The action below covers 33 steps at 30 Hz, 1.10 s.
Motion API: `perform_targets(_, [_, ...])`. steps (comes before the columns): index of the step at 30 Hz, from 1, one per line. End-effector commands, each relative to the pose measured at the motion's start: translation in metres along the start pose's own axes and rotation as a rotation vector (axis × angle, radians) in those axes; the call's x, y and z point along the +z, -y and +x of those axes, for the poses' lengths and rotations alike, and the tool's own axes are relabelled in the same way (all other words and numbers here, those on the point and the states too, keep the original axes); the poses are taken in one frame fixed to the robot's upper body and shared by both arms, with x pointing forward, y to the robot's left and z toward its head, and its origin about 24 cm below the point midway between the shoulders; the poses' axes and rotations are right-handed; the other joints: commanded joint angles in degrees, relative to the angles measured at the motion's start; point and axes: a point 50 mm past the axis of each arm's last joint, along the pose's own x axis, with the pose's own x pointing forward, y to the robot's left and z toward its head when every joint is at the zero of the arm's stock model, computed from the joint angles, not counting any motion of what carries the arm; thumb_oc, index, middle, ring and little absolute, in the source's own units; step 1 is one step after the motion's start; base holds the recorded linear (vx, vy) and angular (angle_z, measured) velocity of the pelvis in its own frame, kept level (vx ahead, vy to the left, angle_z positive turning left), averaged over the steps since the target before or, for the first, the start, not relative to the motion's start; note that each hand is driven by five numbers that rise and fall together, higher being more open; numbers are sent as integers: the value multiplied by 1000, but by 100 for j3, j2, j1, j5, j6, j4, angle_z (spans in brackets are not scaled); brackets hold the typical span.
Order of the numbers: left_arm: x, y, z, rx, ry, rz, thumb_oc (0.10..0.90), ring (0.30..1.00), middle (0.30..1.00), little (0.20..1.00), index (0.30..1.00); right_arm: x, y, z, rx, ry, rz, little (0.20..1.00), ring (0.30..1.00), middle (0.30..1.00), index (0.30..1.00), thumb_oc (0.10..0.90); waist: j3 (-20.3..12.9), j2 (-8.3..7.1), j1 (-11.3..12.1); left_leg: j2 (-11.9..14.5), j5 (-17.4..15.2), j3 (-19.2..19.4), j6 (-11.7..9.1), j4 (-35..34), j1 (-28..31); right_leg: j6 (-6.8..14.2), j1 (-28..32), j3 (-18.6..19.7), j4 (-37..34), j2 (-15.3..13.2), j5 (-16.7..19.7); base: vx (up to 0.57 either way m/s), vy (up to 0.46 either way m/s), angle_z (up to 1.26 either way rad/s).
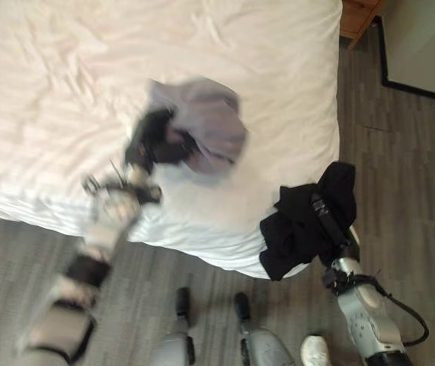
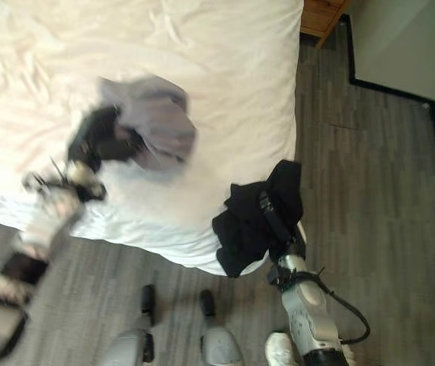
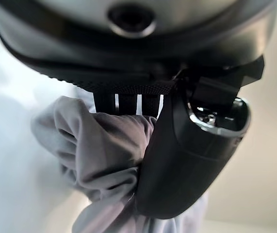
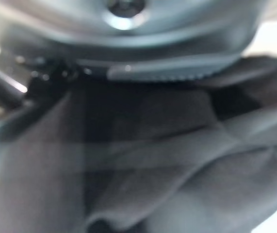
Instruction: Pick up bed clothes into laundry basket.
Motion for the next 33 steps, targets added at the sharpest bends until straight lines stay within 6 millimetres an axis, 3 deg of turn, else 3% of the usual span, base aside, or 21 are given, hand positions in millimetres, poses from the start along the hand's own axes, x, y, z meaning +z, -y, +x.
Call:
perform_targets(1, [33,-58,-4,206,205,-69,400,300,300,300,300,25,5,-7,-5,151,-39,300,300,300,300,400,-1175,-186,214,194,-646,-320,-31,215,60,155,-485,27,814,-395,-282,83,-75,10])
perform_targets(2, [15,-63,-32,239,153,-73,400,300,300,300,300,23,7,-10,-11,140,-48,300,300,300,300,400,-1324,-128,300,159,-681,-380,-13,233,178,112,-303,-36,781,-418,-322,60,-66,-1])
perform_targets(3, [15,-63,-33,240,151,-74,400,300,300,300,300,22,7,-10,-10,138,-49,300,300,300,300,400,-1328,-125,287,158,-683,-386,-12,231,188,112,-287,-43,775,-420,-324,72,-61,0])
perform_targets(8, [-33,-69,-107,354,-20,-259,400,300,300,300,300,23,12,-16,-23,145,-49,300,300,300,300,400,-1601,-64,616,125,-779,-482,37,314,369,37,93,-266,561,-410,-359,35,-70,31])
perform_targets(11, [-51,-58,-137,352,-118,-327,400,300,300,300,300,15,15,-22,-28,117,-36,300,300,300,300,400,-1632,-82,748,110,-829,-505,73,375,443,3,257,-342,529,-389,-414,22,-56,11])
perform_targets(15, [-61,-45,-137,296,-167,-379,400,300,300,300,300,2,13,-31,-15,65,-11,300,300,300,300,400,-1635,-128,732,107,-858,-528,83,424,508,1,357,-344,504,-372,-418,-3,-23,25])
perform_targets(19, [-44,-43,-115,204,-115,-268,400,300,300,300,300,3,20,-34,-38,58,-35,300,300,300,300,400,-1637,-169,589,97,-914,-475,94,486,496,44,287,-237,569,-386,-379,-11,24,0])
perform_targets(22, [-33,-44,-99,184,-69,-236,400,300,300,300,300,7,22,-40,-56,79,-40,300,300,300,300,400,-1532,-181,400,109,-1025,-255,153,578,485,112,-27,67,927,-420,-324,-44,92,-28])
perform_targets(24, [-21,-45,-90,153,-26,-180,400,300,300,300,300,5,31,-51,-83,55,-84,300,300,300,300,400,-1321,-229,111,129,-1103,31,171,683,445,192,-348,363,1037,-418,-87,-132,85,-56])
perform_targets(25, [-21,-45,-90,153,-25,-179,400,300,300,300,300,5,31,-51,-83,55,-83,300,300,300,300,400,-1341,-230,127,132,-1084,47,169,679,415,192,-383,381,1027,-414,-61,-298,87,-95])
perform_targets(26, [-12,-45,-81,122,5,-109,400,300,300,300,300,7,30,-53,-78,62,-82,300,300,300,300,400,-1080,-307,-209,175,-1134,524,171,835,221,357,-879,775,943,-370,462,-323,76,-107])
perform_targets(27, [-12,-46,-78,135,9,-98,400,300,300,300,300,8,24,-48,-56,76,-72,300,300,300,300,400,-952,-348,-332,242,-1205,797,164,980,132,401,-1081,707,929,-413,724,-367,111,-143])
perform_targets(28, [-11,-48,-78,150,14,-99,400,300,300,300,300,9,20,-46,-49,85,-56,300,300,300,300,400,-922,-327,-262,386,-1258,1067,148,1153,89,355,-1181,257,970,-472,557,-246,67,-187])
perform_targets(30, [-13,-54,-79,197,5,-109,400,300,300,300,300,8,7,-43,-15,104,14,300,300,300,300,400,-847,-237,-45,707,-1248,1714,122,1318,97,160,-1037,-1376,1682,-921,122,-235,56,-262])
perform_targets(31, [-13,-54,-79,197,5,-110,400,300,300,300,300,8,7,-43,-15,104,14,300,300,300,300,400,-823,-239,-58,708,-1261,1700,118,1334,114,159,-1020,-1386,1717,-928,91,-198,94,-239])
perform_targets(32, [-11,-58,-79,221,19,-107,400,300,300,300,300,9,-1,-39,21,108,20,300,300,300,300,400,-817,-196,50,845,-1270,2090,115,1328,194,151,-765,-1994,2710,-1218,-255,-349,63,-202])
perform_targets(33, [-6,-57,-82,215,40,-119,400,300,300,300,300,8,-7,-31,51,98,-17,300,300,300,300,400,-928,-246,141,1039,-1215,2664,193,1337,141,34,-425,-2440,3177,-1349,-404,-458,17,-145])
